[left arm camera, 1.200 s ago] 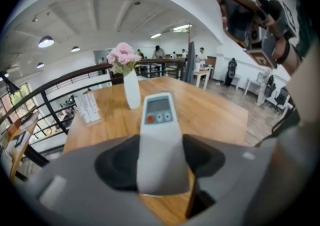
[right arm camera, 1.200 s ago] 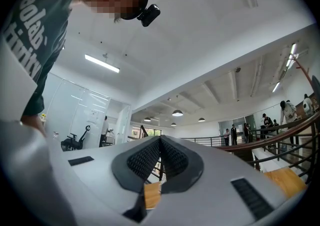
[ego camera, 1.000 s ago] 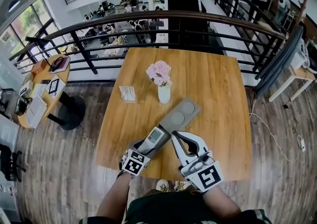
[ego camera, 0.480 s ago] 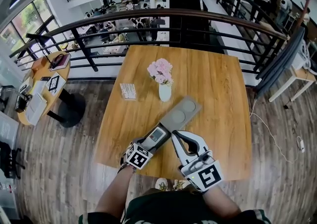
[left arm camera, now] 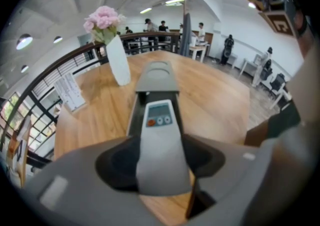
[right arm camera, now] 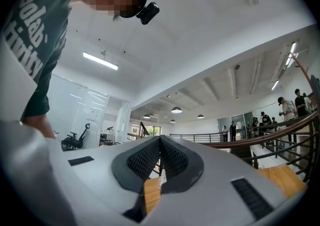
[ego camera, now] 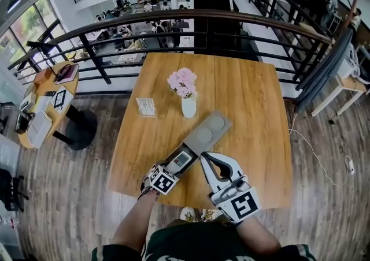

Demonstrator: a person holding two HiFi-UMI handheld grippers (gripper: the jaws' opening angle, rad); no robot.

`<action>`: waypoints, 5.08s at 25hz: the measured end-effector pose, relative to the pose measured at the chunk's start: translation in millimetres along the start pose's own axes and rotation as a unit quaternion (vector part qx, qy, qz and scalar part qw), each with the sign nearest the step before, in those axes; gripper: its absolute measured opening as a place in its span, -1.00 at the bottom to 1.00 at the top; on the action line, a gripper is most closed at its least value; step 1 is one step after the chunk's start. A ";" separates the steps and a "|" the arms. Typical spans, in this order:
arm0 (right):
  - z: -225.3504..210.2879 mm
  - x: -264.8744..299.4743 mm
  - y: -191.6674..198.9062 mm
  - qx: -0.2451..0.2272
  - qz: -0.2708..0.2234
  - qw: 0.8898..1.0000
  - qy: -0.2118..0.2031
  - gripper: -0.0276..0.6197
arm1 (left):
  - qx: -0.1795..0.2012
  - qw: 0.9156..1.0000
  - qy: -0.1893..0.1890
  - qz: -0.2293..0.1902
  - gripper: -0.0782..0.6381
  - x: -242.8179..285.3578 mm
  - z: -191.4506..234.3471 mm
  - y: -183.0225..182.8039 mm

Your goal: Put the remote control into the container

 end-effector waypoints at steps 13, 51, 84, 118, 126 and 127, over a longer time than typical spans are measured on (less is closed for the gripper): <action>-6.4 -10.3 -1.2 -0.008 0.010 1.000 0.014 -0.87 | -0.003 1.000 0.008 0.023 -0.04 21.2 6.2 -3.2; 1.1 -2.4 3.6 0.003 0.011 1.000 0.000 -0.87 | -0.090 0.986 0.057 0.126 -0.06 53.4 19.8 5.7; 24.4 1.6 -2.8 0.000 0.016 0.999 -0.029 -0.87 | -0.111 0.991 0.045 0.053 -0.02 4.5 15.4 2.7; 4.3 1.4 -0.6 0.009 0.026 0.999 -0.021 -0.87 | -0.025 0.978 -0.025 -0.206 -0.13 -136.7 -8.2 -89.6; 2.2 0.9 2.5 0.018 0.030 0.999 -0.024 -0.87 | 0.024 0.957 -0.057 -0.283 -0.15 -188.7 -27.5 -101.9; 2.5 1.5 2.8 0.018 0.030 0.999 -0.024 -0.87 | 0.029 0.952 -0.058 -0.298 -0.15 -195.3 -31.0 -104.4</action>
Point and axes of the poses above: the fingertips, and each gripper's own axes: x forward along the fingers, z to its left, y out of its underside, the point moved 7 cm from there along -x, backward along the fingers, and after that the axes turned 1 degree about z, right-handed, at the moved point
